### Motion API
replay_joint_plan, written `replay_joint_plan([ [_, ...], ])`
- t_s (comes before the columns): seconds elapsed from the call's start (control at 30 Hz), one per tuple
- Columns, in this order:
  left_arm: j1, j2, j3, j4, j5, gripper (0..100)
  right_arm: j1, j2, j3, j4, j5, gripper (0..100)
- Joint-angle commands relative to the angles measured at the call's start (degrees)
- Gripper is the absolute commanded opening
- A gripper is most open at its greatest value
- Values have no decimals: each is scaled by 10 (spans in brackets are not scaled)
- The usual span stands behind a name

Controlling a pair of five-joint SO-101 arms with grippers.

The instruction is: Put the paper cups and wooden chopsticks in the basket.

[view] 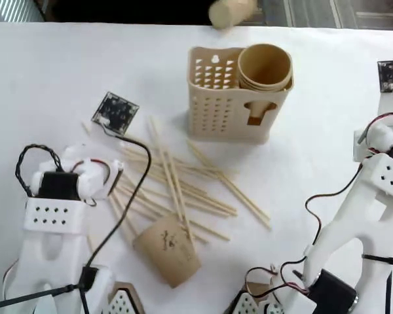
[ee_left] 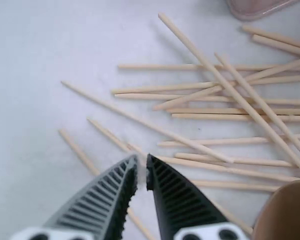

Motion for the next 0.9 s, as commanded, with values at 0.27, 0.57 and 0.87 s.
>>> replay_joint_plan([
  [0.27, -73, -14, -7, -24, 7, 57, 5, -9, -3, 17, 0, 18],
  [0.57, -58, -15, -40, 34, -5, 60, 6, -38, -2, 46, 0, 18],
  [0.87, 29, -8, -265, 302, -69, 189, -4, -86, 31, 58, 0, 18],
])
